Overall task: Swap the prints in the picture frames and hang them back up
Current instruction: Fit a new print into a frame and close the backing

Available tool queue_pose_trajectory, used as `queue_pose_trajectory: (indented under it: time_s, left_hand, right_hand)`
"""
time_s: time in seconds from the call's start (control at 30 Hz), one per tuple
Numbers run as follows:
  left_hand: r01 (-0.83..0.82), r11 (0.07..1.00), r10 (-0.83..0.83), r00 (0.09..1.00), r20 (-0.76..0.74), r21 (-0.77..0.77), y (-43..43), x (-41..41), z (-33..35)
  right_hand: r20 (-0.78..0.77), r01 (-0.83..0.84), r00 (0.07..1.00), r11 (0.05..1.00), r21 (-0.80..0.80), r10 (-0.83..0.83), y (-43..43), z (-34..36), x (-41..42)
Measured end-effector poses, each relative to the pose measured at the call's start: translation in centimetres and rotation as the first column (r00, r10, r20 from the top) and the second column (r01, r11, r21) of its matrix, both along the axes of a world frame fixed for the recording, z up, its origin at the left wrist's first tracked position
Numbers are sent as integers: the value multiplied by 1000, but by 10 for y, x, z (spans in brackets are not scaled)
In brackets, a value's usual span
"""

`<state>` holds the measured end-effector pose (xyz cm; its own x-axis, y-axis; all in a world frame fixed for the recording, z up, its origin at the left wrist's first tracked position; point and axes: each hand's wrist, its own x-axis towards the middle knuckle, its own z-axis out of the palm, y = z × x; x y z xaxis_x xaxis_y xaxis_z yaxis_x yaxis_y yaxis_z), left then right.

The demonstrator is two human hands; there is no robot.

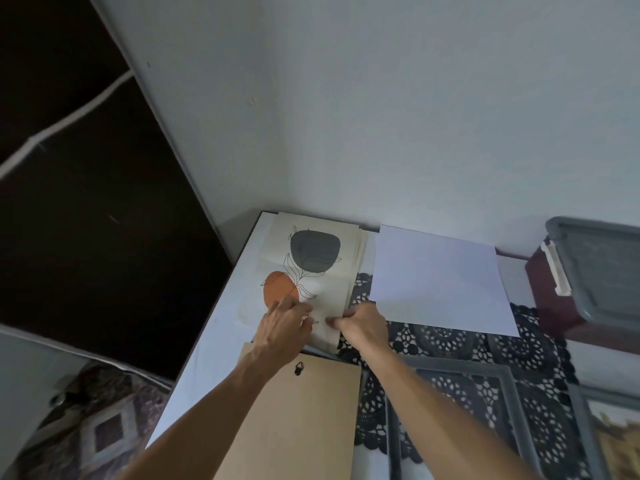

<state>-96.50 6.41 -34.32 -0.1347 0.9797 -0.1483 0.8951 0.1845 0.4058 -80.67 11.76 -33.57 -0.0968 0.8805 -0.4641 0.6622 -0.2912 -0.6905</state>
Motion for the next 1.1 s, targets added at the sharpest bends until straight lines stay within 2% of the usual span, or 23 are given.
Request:
queue_pose_trajectory:
  time_s: [0.1,0.23,0.4,0.6,0.8,0.93,1.0,1.1]
  left_hand:
    - [2,1000,-2,1000,10,2,-1,0,1]
    - [19,1000,-19,999,27,3,1,0,5]
    - [29,999,-30,997,70,16,5,0,10]
    - [17,1000,-15,988,156,-10,7,9,16]
    - [8,1000,-3,986,166,-25,7,10,15]
    - [-2,1000,7,984,176,-31,8,10,13]
    - [-5,1000,9,981,192,-19,8,12,17]
    - [-30,997,16,979,201,64,12,16,31]
  right_hand:
    - [-74,59,995,997,-51,-62,2,-2,-3]
    - [-108,87,990,996,-28,-90,0,-3,-5]
    - [-239,201,950,979,-32,-203,3,5,-1]
    - [-286,213,933,976,-50,-218,4,4,6]
    - [-187,248,952,969,-2,-244,0,-1,9]
    - [-39,220,976,967,129,-217,-5,14,6]
    - [-92,233,971,958,168,-220,-5,20,4]
    - [-332,268,918,956,117,-216,-3,34,2]
